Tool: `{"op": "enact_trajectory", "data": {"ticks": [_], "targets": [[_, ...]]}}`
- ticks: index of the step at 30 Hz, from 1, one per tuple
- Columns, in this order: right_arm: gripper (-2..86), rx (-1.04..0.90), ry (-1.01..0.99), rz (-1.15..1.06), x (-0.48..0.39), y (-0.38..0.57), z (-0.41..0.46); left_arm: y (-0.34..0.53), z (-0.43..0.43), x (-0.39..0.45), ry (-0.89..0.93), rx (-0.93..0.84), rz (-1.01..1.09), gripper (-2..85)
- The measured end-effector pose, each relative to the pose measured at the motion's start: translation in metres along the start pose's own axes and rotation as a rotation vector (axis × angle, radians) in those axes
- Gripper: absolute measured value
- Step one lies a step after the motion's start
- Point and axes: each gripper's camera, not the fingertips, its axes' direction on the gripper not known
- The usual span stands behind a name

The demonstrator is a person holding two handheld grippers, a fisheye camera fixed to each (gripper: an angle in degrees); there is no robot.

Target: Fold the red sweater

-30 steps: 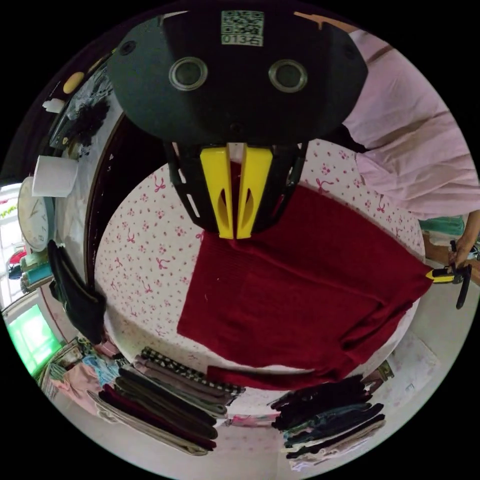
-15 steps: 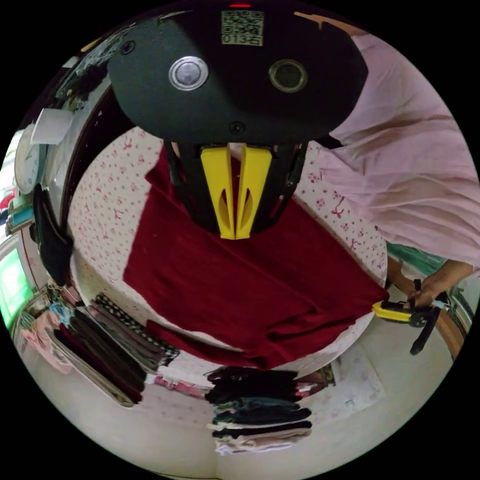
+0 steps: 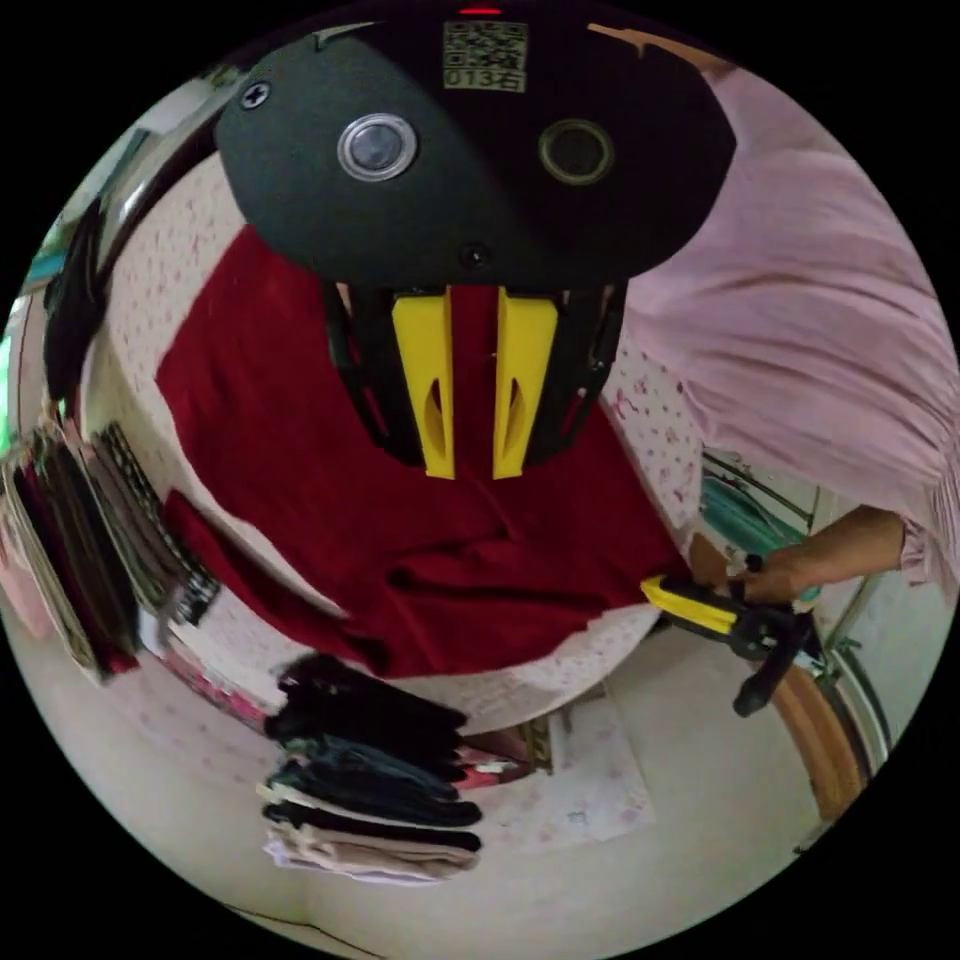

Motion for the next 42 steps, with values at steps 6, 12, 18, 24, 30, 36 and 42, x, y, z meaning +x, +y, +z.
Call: {"op": "enact_trajectory", "data": {"ticks": [6, 12, 18, 24, 30, 36, 42], "targets": [[11.0, -0.021, -0.117, -0.269, -0.062, -0.115, 0.047, -0.011, -0.005, -0.004, 0.029, 0.045, -0.075, -0.4], [7.4, -0.186, -0.054, -0.437, -0.093, -0.173, 0.106, -0.019, 0.014, 0.012, 0.061, -0.015, -0.034, -0.4], [2.7, 0.060, -0.121, -0.117, 0.033, -0.191, 0.005, -0.024, 0.018, 0.004, 0.165, -0.027, -0.065, -0.3], [3.0, 0.386, -0.175, 0.437, 0.251, -0.097, -0.132, -0.031, 0.021, 0.009, 0.192, -0.034, -0.056, -0.3], [4.7, 0.145, -0.196, 0.792, 0.360, 0.030, -0.103, -0.039, 0.024, 0.013, 0.237, -0.059, -0.054, 0.1], [7.7, 0.125, -0.142, 0.861, 0.379, 0.083, -0.138, -0.043, -0.004, 0.026, 0.148, -0.011, -0.061, 4.4], [10.0, 0.076, -0.099, 0.676, 0.376, 0.027, -0.153, -0.085, -0.001, 0.100, -0.030, -0.041, 0.266, 10.7]]}}
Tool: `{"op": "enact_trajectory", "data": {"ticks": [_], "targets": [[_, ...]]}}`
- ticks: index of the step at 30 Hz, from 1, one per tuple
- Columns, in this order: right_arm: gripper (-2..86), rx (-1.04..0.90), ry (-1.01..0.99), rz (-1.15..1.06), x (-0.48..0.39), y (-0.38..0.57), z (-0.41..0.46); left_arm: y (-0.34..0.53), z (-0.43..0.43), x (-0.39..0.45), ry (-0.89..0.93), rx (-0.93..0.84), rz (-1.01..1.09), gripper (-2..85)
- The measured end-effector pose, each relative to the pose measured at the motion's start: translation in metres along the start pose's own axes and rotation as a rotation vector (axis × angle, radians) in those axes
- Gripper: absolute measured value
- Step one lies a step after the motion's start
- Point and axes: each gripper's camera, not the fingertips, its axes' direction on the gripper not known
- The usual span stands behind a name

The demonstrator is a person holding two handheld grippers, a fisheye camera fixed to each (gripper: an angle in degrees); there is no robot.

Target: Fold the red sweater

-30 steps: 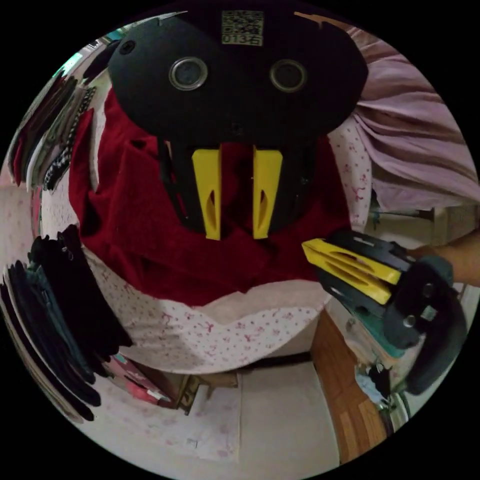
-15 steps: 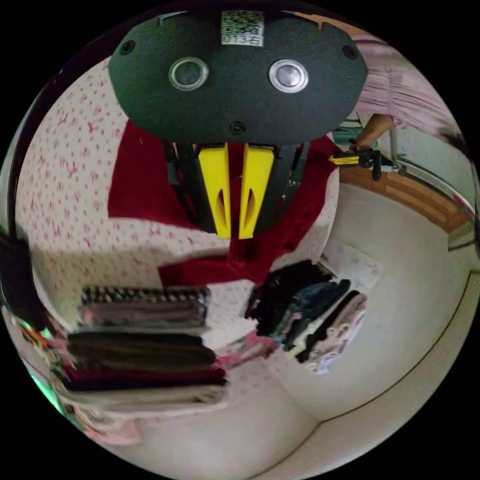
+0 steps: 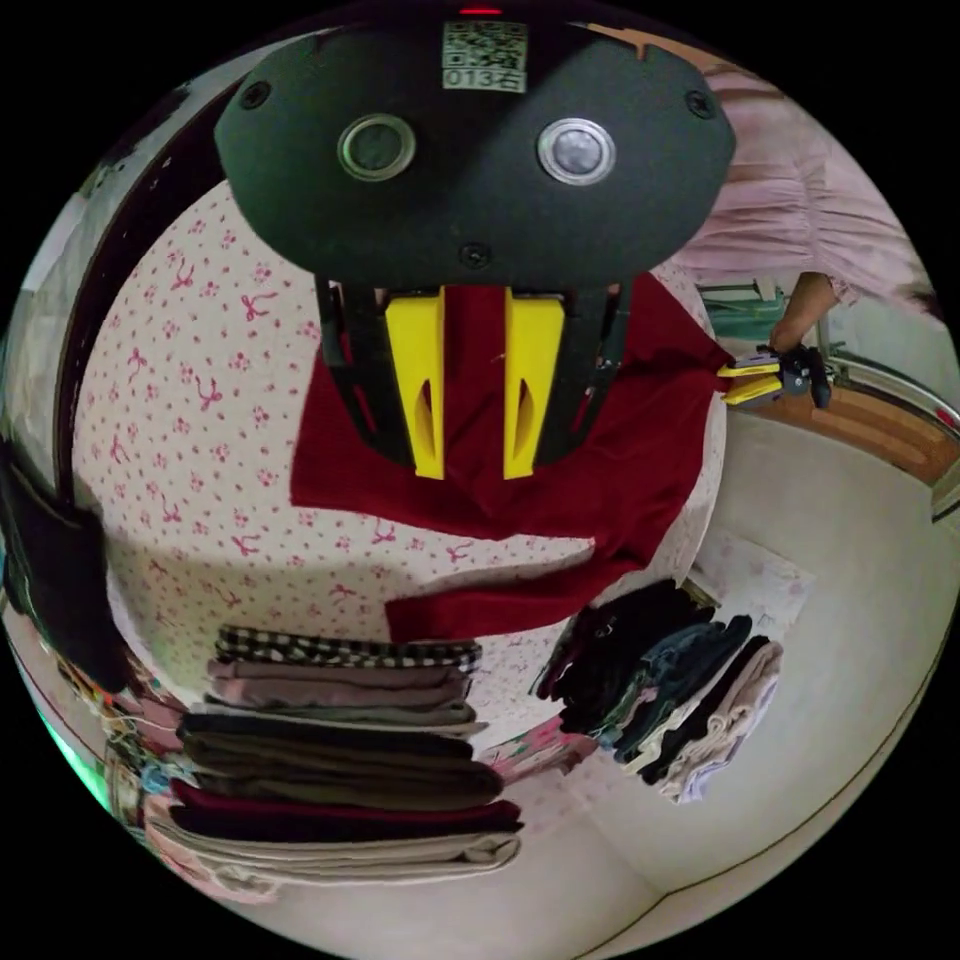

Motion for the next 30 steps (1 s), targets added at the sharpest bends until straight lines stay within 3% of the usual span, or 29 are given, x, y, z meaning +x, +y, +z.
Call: {"op": "enact_trajectory", "data": {"ticks": [4, 9, 13, 18, 21, 26, 30], "targets": [[11.0, -0.090, 0.013, 0.000, -0.025, -0.037, 0.044, -0.035, 0.010, 0.027, 0.015, -0.017, 0.117, 10.4], [3.3, -0.263, 0.091, -0.011, -0.035, -0.052, 0.083, -0.058, 0.030, 0.042, -0.051, -0.127, 0.154, 1.9], [2.2, -0.030, -0.013, -0.093, -0.039, -0.036, -0.005, -0.057, 0.006, 0.040, -0.058, -0.061, 0.133, 1.1], [2.3, 0.292, -0.231, -0.219, -0.022, 0.055, -0.126, -0.035, -0.022, 0.051, -0.072, 0.082, 0.108, 0.7], [2.9, 0.286, -0.220, -0.170, -0.002, 0.128, -0.137, -0.030, -0.010, 0.069, -0.054, 0.062, 0.150, 0.8], [7.0, -0.012, -0.121, 0.172, 0.041, 0.219, -0.075, -0.028, 0.035, 0.097, -0.088, -0.042, 0.215, 1.3], [9.7, 0.115, -0.173, 0.259, 0.049, 0.241, -0.103, -0.029, 0.024, 0.098, -0.120, -0.033, 0.195, 2.9]]}}
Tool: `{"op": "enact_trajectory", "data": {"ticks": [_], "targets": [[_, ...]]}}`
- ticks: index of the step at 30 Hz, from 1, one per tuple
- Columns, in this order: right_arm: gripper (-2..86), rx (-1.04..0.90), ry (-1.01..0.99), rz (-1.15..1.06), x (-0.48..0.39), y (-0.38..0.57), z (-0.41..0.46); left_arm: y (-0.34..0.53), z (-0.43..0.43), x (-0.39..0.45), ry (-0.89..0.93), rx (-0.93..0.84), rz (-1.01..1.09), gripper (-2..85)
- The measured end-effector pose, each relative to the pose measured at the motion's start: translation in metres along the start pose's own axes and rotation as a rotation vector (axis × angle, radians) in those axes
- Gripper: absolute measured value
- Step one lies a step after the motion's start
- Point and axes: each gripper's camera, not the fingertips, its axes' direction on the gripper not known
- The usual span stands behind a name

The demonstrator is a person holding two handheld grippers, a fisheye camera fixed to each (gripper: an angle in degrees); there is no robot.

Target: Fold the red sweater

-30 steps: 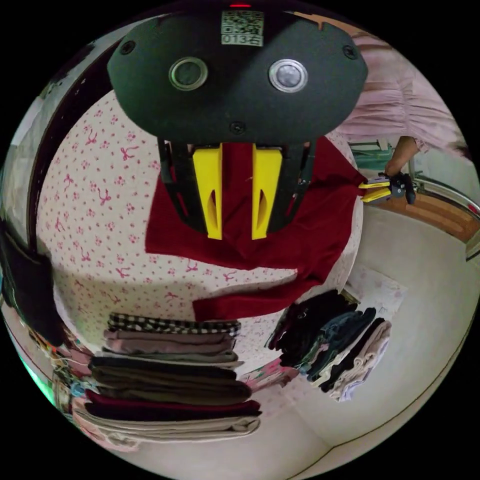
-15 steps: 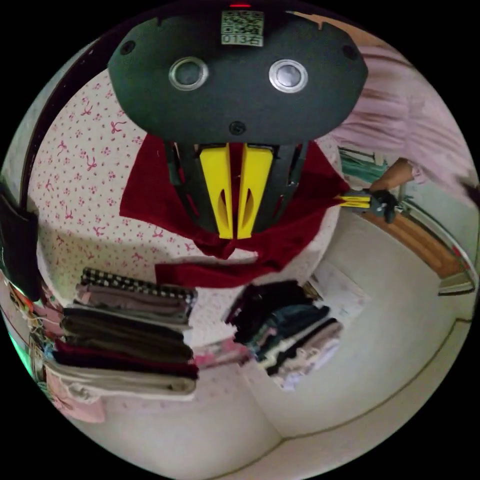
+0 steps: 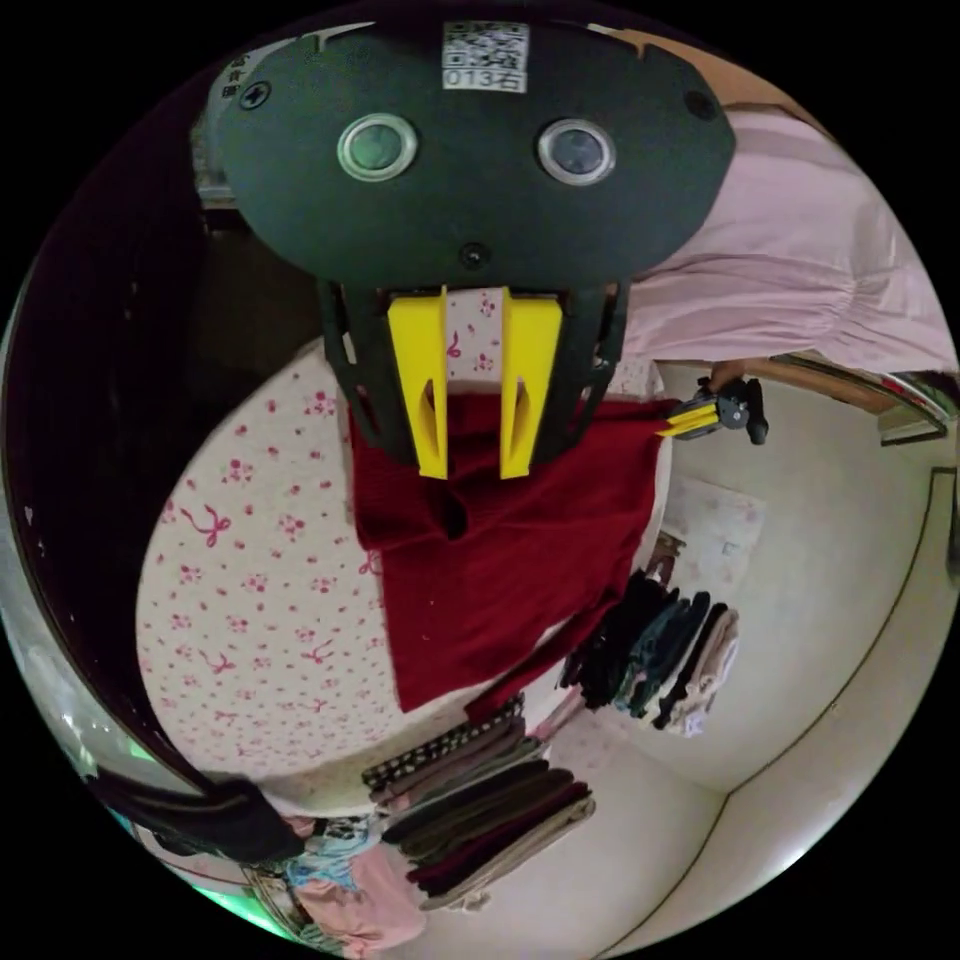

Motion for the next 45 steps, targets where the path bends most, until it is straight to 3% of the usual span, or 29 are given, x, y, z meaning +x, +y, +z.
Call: {"op": "enact_trajectory", "data": {"ticks": [5, 10, 16, 20, 23, 28, 32, 36, 41, 45], "targets": [[11.4, 0.040, 0.025, -0.007, -0.009, -0.013, -0.011, -0.001, 0.002, -0.010, 0.042, -0.001, -0.064, 4.1], [4.0, -0.197, 0.147, -0.066, -0.029, -0.034, 0.054, -0.012, 0.011, -0.013, 0.004, -0.068, -0.061, 2.0], [6.3, -0.182, 0.228, -0.109, -0.031, -0.018, 0.032, 0.016, 0.002, -0.044, 0.124, -0.035, -0.189, 4.1], [8.2, -0.047, 0.238, -0.086, -0.018, -0.012, 0.003, 0.048, -0.018, -0.089, 0.236, 0.101, -0.365, 6.7], [9.2, -0.052, 0.335, -0.131, -0.024, -0.021, 0.018, 0.042, -0.012, -0.121, 0.299, 0.155, -0.448, 8.6], [6.5, -0.179, 0.423, -0.192, -0.035, -0.036, 0.076, -0.009, 0.032, -0.141, 0.368, 0.069, -0.421, 12.0], [2.2, -0.212, 0.526, -0.260, -0.053, -0.028, 0.094, -0.035, 0.051, -0.140, 0.405, 0.003, -0.329, 4.3], [1.5, -0.155, 0.554, -0.289, -0.063, -0.011, 0.091, -0.043, 0.017, -0.142, 0.255, 0.096, -0.274, 3.3], [2.3, -0.163, 0.528, -0.217, -0.048, 0.004, 0.110, -0.042, 0.052, -0.152, 0.317, 0.013, -0.295, 5.2], [2.2, -0.025, 0.582, -0.253, -0.072, 0.012, 0.080, -0.010, 0.018, -0.162, 0.203, 0.137, -0.396, 5.5]]}}
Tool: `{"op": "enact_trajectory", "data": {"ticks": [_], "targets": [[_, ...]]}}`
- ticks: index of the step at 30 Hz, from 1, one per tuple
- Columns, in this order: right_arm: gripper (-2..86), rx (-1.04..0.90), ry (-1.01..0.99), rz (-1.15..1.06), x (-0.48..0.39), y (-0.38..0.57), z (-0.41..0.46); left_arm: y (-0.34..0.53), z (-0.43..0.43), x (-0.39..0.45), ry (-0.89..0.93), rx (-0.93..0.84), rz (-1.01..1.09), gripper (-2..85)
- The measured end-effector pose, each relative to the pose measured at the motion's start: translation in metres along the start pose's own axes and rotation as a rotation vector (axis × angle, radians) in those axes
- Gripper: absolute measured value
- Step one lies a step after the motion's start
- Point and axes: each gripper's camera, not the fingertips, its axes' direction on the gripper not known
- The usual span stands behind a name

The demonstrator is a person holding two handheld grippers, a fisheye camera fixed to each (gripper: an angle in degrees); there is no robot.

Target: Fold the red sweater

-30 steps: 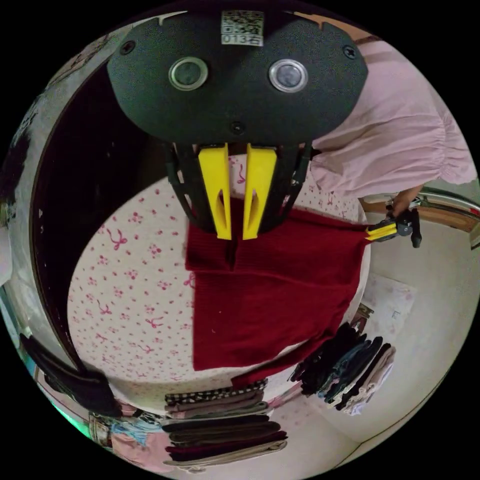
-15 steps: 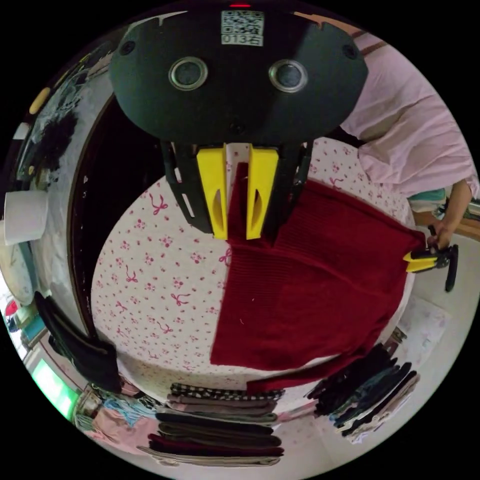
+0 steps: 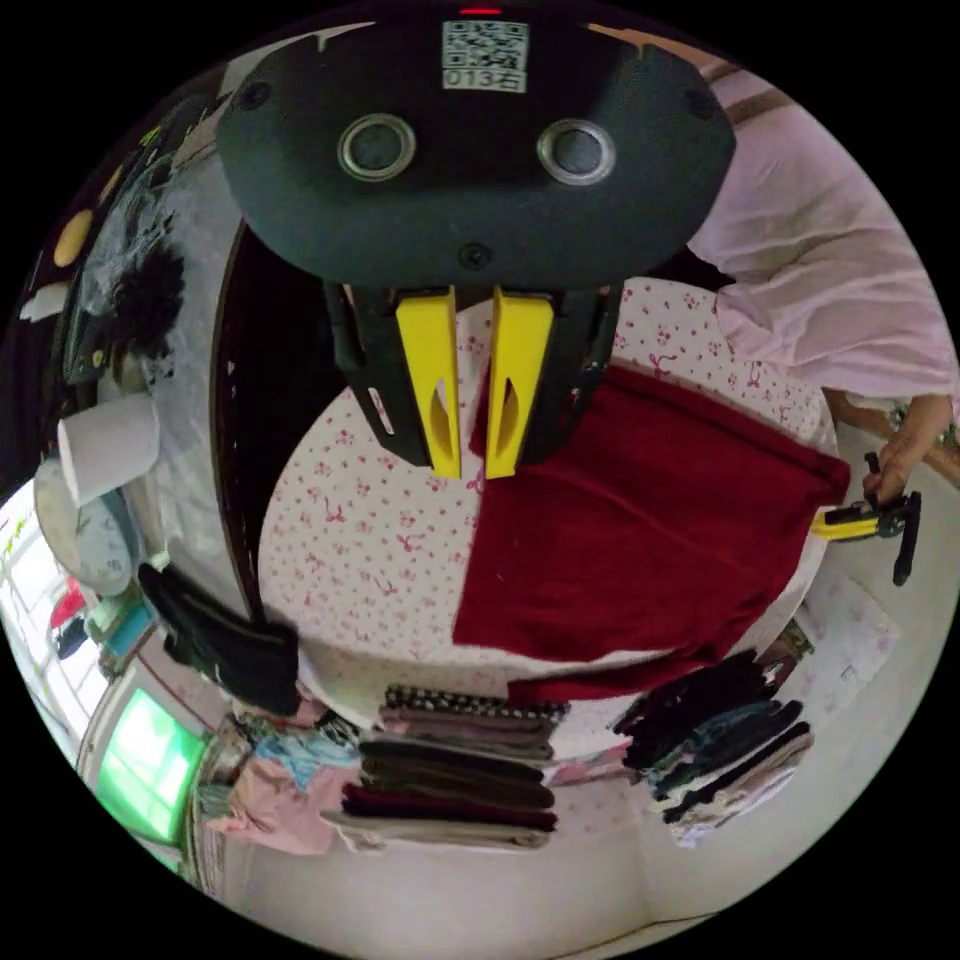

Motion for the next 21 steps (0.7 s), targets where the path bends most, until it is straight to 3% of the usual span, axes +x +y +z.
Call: {"op": "enact_trajectory", "data": {"ticks": [4, 8, 10, 14, 18, 21], "targets": [[1.7, 0.102, -0.089, -0.224, -0.058, 0.000, -0.013, 0.000, -0.006, 0.022, -0.064, 0.013, 0.099, 5.1], [0.8, 0.003, -0.098, -0.429, -0.137, -0.002, 0.040, 0.000, 0.040, 0.043, -0.118, -0.113, 0.166, 3.1], [0.5, -0.089, -0.076, -0.481, -0.158, 0.000, 0.072, 0.005, 0.040, 0.044, -0.143, -0.057, 0.167, 2.4], [0.2, -0.054, -0.054, -0.510, -0.165, 0.007, 0.089, 0.004, 0.038, 0.033, -0.095, -0.077, 0.139, 0.9], [0.1, -0.147, -0.215, -0.404, -0.133, -0.009, 0.089, -0.002, 0.017, 0.005, -0.072, -0.019, 0.037, 0.3], [0.3, 0.023, -0.194, -0.294, -0.095, -0.020, 0.067, -0.011, 0.000, -0.037, -0.135, 0.079, -0.086, 0.8]]}}
